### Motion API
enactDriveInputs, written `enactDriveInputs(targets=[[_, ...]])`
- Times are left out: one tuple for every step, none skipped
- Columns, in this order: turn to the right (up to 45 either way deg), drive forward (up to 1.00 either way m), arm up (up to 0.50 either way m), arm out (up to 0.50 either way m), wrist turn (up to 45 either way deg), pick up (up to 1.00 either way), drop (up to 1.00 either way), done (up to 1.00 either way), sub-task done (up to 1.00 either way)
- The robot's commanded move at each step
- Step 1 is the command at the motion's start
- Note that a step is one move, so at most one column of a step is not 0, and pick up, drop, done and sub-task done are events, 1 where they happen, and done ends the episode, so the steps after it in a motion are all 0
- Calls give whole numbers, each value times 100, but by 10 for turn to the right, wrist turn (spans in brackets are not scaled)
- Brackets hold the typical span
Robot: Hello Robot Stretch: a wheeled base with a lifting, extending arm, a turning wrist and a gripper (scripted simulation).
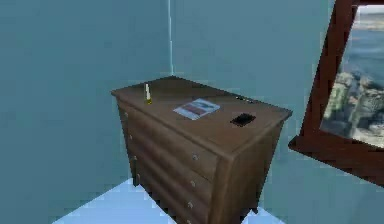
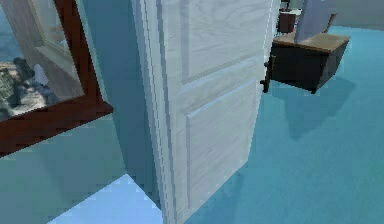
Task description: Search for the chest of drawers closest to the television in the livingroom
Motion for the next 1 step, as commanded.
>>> enactDriveInputs(targets=[[0, 0, 0, 0, 0, 0, 0, 100, 0]])
